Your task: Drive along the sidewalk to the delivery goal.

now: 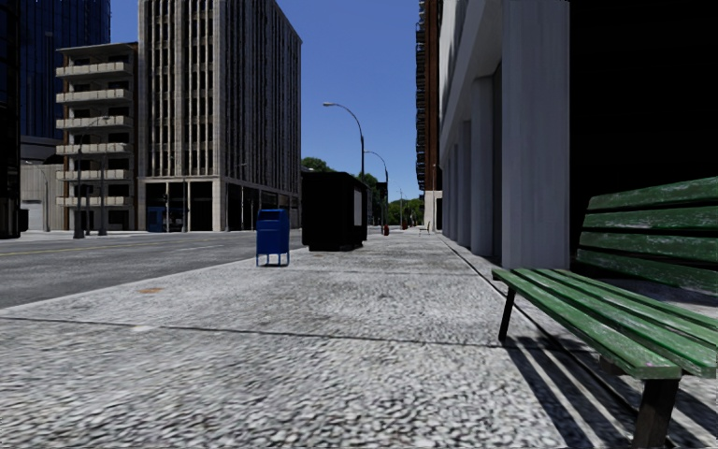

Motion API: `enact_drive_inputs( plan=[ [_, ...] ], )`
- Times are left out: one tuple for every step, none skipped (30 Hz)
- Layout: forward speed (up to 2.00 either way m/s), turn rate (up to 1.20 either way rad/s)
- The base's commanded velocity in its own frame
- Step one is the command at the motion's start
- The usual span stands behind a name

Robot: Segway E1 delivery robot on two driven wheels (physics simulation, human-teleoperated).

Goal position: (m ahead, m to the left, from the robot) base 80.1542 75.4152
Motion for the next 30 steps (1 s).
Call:
enact_drive_inputs(
  plan=[
    [1.01, 0.0],
    [1.01, 0.0],
    [1.01, 0.0],
    [1.01, 0.0],
    [1.01, 0.0],
    [1.01, 0.0],
    [1.01, 0.0],
    [1.01, 0.0],
    [1.01, 0.0],
    [1.01, 0.0],
    [1.01, 0.0],
    [1.01, 0.0],
    [1.01, 0.0],
    [1.01, 0.0],
    [1.01, 0.0],
    [1.01, 0.0],
    [1.01, 0.0],
    [1.01, 0.0],
    [1.01, 0.0],
    [1.01, 0.0],
    [1.01, 0.0],
    [1.01, 0.0],
    [1.01, 0.0],
    [1.01, 0.0],
    [1.01, 0.0],
    [1.01, 0.0],
    [1.01, 0.0],
    [1.01, 0.0],
    [1.01, 0.0],
    [1.01, 0.0]
  ],
)
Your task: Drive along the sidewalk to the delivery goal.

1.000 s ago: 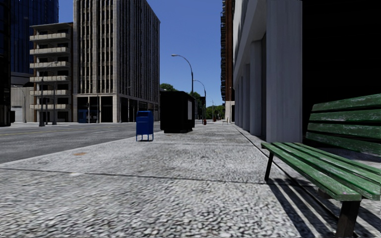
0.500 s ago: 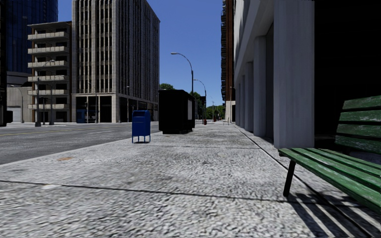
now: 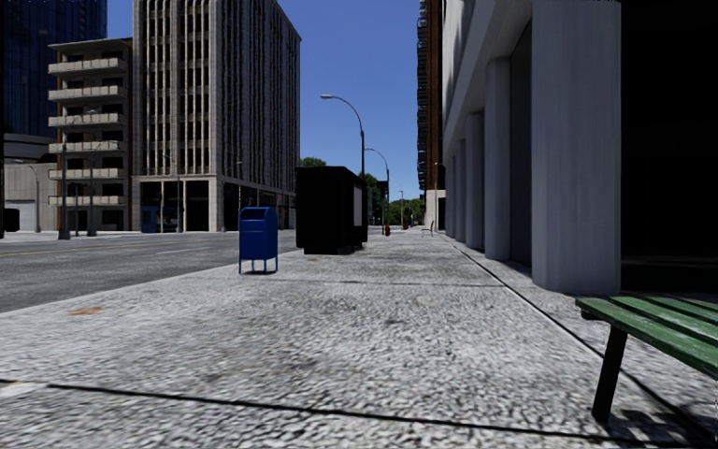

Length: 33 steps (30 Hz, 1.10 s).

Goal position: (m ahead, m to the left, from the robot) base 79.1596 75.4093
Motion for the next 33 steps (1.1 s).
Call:
enact_drive_inputs(
  plan=[
    [1.01, 0.0],
    [1.01, 0.0],
    [1.01, 0.0],
    [1.01, 0.0],
    [1.01, 0.0],
    [1.01, 0.0],
    [1.01, 0.0],
    [1.01, 0.0],
    [1.01, 0.0],
    [1.01, 0.0],
    [1.01, 0.0],
    [1.01, 0.0],
    [1.01, 0.0],
    [1.01, 0.0],
    [1.01, 0.0],
    [1.01, 0.0],
    [1.01, 0.0],
    [1.01, 0.0],
    [1.01, 0.0],
    [1.01, 0.0],
    [1.01, 0.0],
    [1.01, 0.0],
    [1.01, 0.0],
    [1.01, 0.0],
    [1.01, 0.0],
    [1.01, 0.0],
    [1.01, 0.0],
    [1.01, 0.0],
    [1.01, 0.0],
    [1.01, 0.0],
    [1.01, 0.0],
    [1.01, 0.0],
    [1.01, 0.0]
  ],
)
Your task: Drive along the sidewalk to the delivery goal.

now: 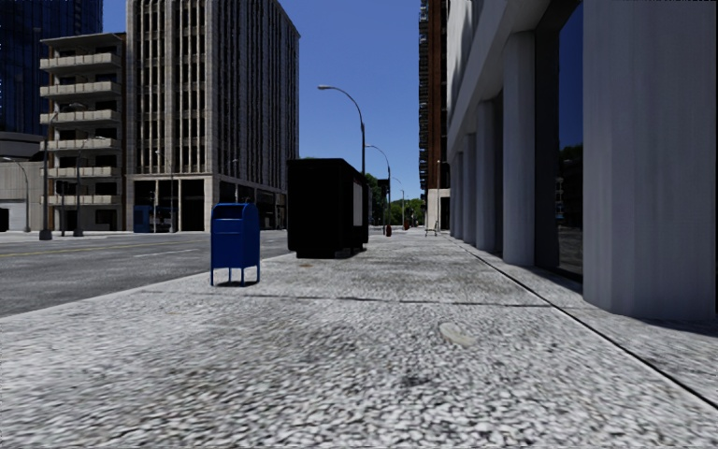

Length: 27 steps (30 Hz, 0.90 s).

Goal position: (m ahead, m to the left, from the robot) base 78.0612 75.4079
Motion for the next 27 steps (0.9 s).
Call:
enact_drive_inputs(
  plan=[
    [1.01, 0.0],
    [1.01, 0.0],
    [1.01, 0.0],
    [1.01, 0.0],
    [1.01, 0.0],
    [1.01, 0.0],
    [1.01, 0.0],
    [1.01, 0.0],
    [1.01, 0.0],
    [1.01, 0.0],
    [1.01, 0.0],
    [1.01, 0.0],
    [1.21, 0.0],
    [1.51, 0.0],
    [1.63, 0.0],
    [1.66, 0.0],
    [1.66, 0.0],
    [1.66, 0.0],
    [1.67, 0.0],
    [1.67, -0.1],
    [1.67, -0.54],
    [1.67, -0.71],
    [1.67, -0.79],
    [1.67, -0.81],
    [1.67, -0.81],
    [1.67, -0.75],
    [1.67, -0.17]
  ],
)
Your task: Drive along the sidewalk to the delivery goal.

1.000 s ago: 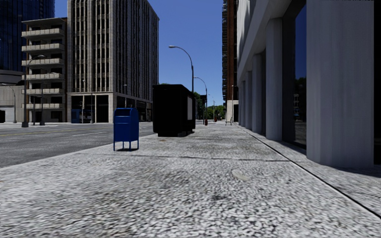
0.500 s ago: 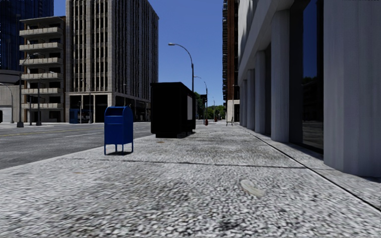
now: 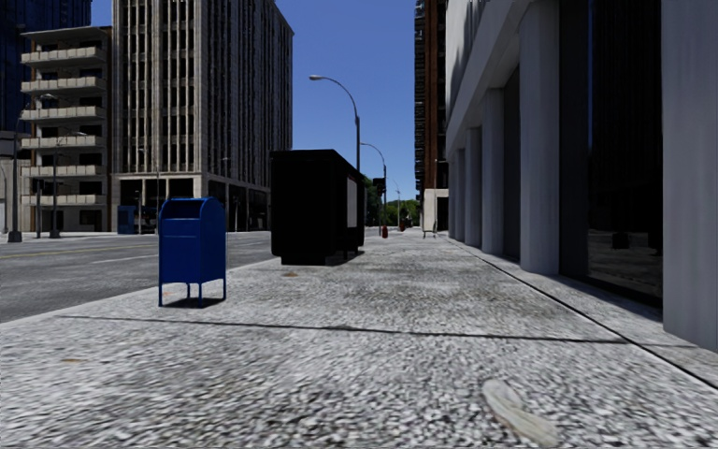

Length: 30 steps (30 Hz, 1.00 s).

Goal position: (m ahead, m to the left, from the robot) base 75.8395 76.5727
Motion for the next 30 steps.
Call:
enact_drive_inputs(
  plan=[
    [1.67, -0.02],
    [1.67, 0.0],
    [1.67, 0.0],
    [1.67, 0.0],
    [1.67, 0.0],
    [1.67, 0.0],
    [1.67, 0.0],
    [1.67, 0.0],
    [1.67, 0.0],
    [1.67, 0.0],
    [1.67, 0.0],
    [1.67, 0.0],
    [1.67, 0.0],
    [1.67, 0.0],
    [1.67, 0.0],
    [1.67, 0.0],
    [1.67, -0.14],
    [1.67, -0.44],
    [1.67, -0.58],
    [1.67, -0.91],
    [1.67, -0.91],
    [1.67, -0.98],
    [1.67, -0.95],
    [1.67, -0.08],
    [1.67, -0.04],
    [1.67, -0.03],
    [1.67, -0.02],
    [1.67, -0.02],
    [1.67, -0.02],
    [1.67, -0.02]
  ],
)
